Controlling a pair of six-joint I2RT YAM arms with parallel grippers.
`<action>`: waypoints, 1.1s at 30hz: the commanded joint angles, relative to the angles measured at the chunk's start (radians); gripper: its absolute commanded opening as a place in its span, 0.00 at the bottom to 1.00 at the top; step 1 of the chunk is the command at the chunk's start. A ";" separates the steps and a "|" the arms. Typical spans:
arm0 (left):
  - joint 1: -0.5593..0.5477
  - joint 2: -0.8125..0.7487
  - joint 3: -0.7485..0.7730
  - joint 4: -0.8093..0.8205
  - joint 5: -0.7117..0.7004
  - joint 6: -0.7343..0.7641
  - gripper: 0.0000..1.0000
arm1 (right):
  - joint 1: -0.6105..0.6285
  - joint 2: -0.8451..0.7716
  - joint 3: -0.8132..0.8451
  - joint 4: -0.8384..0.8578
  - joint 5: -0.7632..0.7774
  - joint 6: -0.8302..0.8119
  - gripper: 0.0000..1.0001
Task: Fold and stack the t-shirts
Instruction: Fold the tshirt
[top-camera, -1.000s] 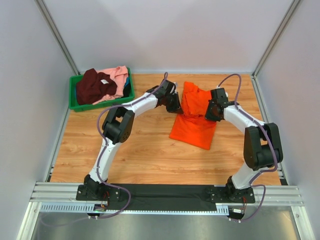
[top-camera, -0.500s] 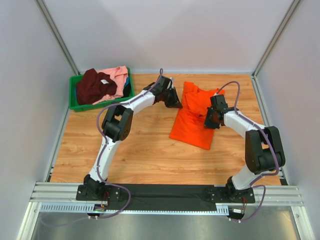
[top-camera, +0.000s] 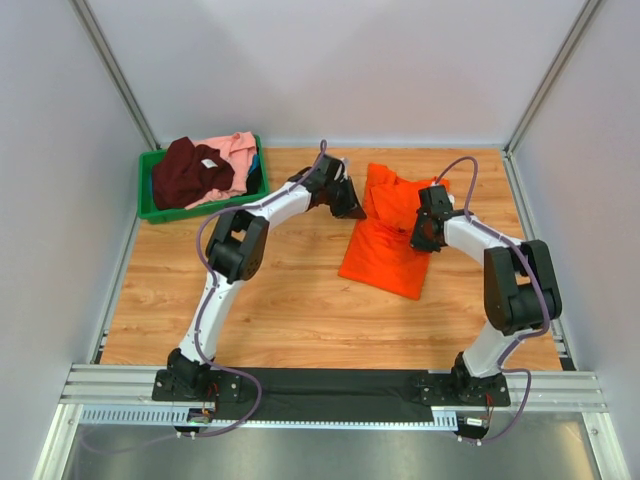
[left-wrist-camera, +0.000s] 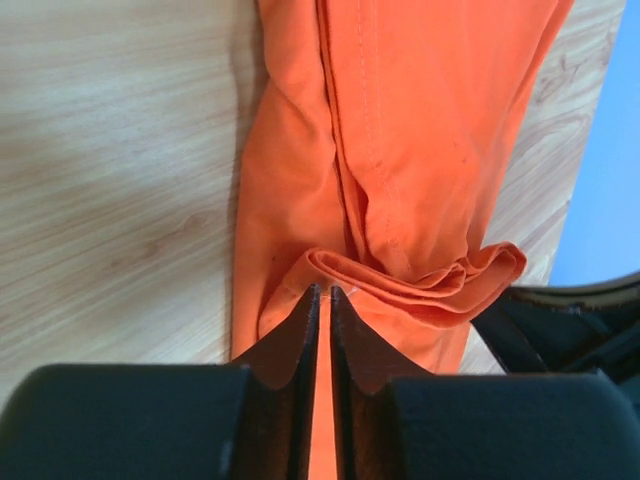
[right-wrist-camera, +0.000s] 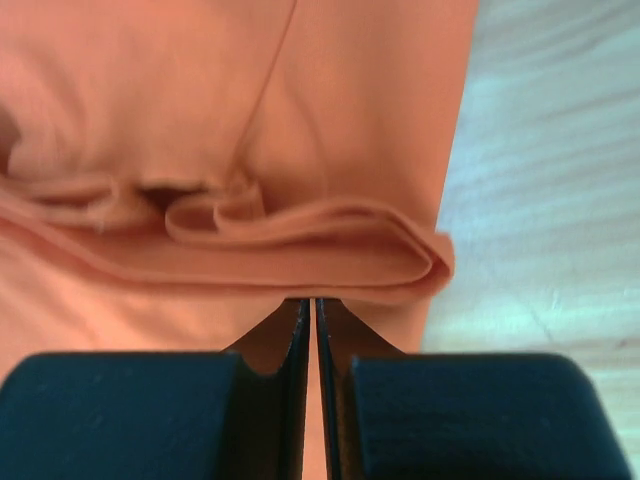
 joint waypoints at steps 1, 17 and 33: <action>0.037 -0.029 0.058 -0.003 -0.006 0.008 0.16 | -0.026 0.066 0.076 0.038 0.070 0.007 0.06; 0.025 -0.293 -0.362 -0.089 -0.045 0.194 0.30 | -0.049 0.124 0.159 0.032 -0.043 -0.073 0.15; -0.024 -0.334 -0.577 0.011 0.038 0.205 0.33 | -0.053 -0.064 0.118 -0.211 0.037 0.004 0.19</action>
